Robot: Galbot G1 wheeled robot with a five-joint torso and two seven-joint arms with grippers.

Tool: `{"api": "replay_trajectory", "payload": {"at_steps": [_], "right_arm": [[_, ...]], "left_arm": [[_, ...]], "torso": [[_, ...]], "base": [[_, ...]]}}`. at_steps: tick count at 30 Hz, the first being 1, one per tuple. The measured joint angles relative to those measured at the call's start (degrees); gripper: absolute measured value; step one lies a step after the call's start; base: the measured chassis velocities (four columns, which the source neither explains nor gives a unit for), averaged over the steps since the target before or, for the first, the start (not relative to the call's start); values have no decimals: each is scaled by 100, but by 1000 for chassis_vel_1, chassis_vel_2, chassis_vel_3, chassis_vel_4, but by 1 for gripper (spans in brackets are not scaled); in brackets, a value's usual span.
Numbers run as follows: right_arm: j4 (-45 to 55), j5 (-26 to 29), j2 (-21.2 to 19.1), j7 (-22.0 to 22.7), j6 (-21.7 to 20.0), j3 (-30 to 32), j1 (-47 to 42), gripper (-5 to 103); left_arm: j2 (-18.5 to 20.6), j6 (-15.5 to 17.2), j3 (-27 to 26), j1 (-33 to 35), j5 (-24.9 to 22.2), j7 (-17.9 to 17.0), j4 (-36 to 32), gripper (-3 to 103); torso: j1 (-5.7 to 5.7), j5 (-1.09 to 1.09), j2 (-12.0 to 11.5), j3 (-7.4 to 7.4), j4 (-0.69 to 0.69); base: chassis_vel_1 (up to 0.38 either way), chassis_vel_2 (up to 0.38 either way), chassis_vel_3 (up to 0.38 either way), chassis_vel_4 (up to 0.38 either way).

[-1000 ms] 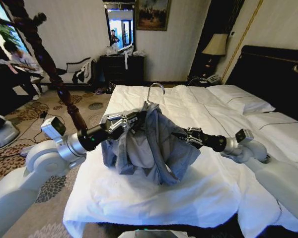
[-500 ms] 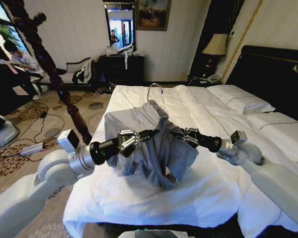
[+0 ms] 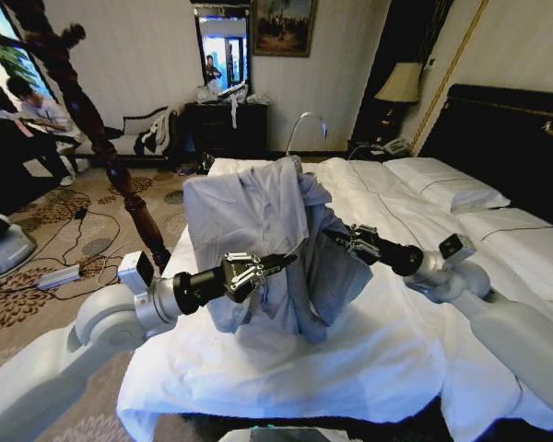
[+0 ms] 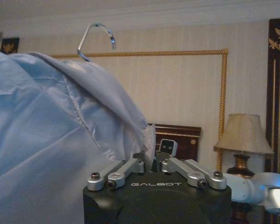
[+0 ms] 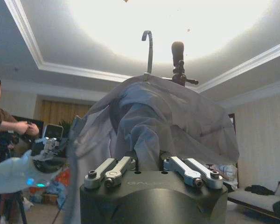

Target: Pick up the clothes from the bed and hang them on the clothes hanger.

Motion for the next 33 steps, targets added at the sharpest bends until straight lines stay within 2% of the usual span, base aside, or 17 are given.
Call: {"api": "replay_trajectory", "payload": {"at_steps": [2, 3, 4, 6, 7, 9, 10, 11, 12, 15, 16, 17, 19, 20, 22, 29, 33], "right_arm": [[45, 104, -7, 5, 0, 22, -33, 19], [45, 104, -7, 5, 0, 22, -33, 19], [58, 157, -7, 39, 0, 27, -38, 19], [66, 228, -6, 120, 0, 33, -38, 19], [64, 291, -6, 227, 1, 38, -30, 19], [30, 372, -6, 343, 4, 54, -13, 19], [8, 422, -9, 388, 7, 60, -6, 19], [-68, 557, -17, 474, 12, 69, 6, 19], [-68, 557, -17, 474, 12, 69, 6, 19], [-282, 606, -4, 471, 29, 75, 23, 19], [-366, 536, 13, 385, 48, 63, 27, 19], [-366, 536, 13, 385, 48, 63, 27, 19], [-434, 348, 29, 206, 68, 24, 36, 19], [-457, 234, 34, 107, 76, 3, 46, 19], [-502, -68, 47, -167, 90, -60, 86, 19], [-567, -517, 104, -658, 83, -263, 250, 19], [-640, -852, 190, -977, 57, -485, 409, 19]], "left_arm": [[33, -86, -148, 50, 68, 31, 12, 26], [33, -86, -148, 50, 68, 31, 12, 26], [45, -125, -206, 88, 112, 51, 12, 32], [50, -165, -258, 128, 161, 64, 12, 32], [52, -227, -339, 177, 216, 120, 16, 43], [51, -325, -453, 214, 256, 245, 55, 49], [50, -382, -526, 223, 254, 353, 90, 54], [52, -520, -648, 214, 136, 694, 187, 59], [52, -520, -648, 214, 136, 694, 187, 59], [110, -659, -869, 117, -123, 1347, 534, 70], [147, -661, -982, 26, -269, 1685, 766, 76], [147, -661, -982, 26, -269, 1685, 766, 76], [208, -643, -1113, -141, -418, 1993, 1116, 86], [247, -628, -1161, -221, -475, 2109, 1264, 86], [367, -594, -1219, -429, -570, 2297, 1581, 97], [859, -575, -934, -1176, -580, 2807, 2263, 100], [1347, -556, -710, -1392, -427, 3370, 2535, 100]], "torso": [[0, 0, 0, 0, -1], [0, 0, 0, 0, -1], [0, 0, 0, 0, -1], [0, 0, 0, 0, 0], [0, 0, 0, 0, 0], [0, 0, 0, 0, 0], [0, 0, 0, 0, 0], [0, 0, 0, 0, 0], [0, 0, 0, 0, 0], [0, 0, 0, 0, 0], [0, 0, 0, 0, 0], [0, 0, 0, 0, 0], [0, 0, 0, 1, -1], [1, 0, 0, 1, -1], [0, -2, 0, 1, 1], [0, -1, 0, 1, -1], [0, -1, 0, 1, -1]], "base": [[0, 0, 0, 0], [0, 0, 0, 0], [0, 0, 0, 0], [0, 0, 0, 0], [0, 0, 0, 0], [0, 0, 0, 0], [0, 0, 0, 0], [0, 0, 0, 0], [0, 0, 0, 0], [0, 0, 0, 0], [0, 0, 0, 0], [0, 0, 0, 0], [0, 0, 0, 0], [0, 0, 0, 0], [0, 0, 0, 0], [0, 0, 0, 0], [0, 0, 0, 0]]}}
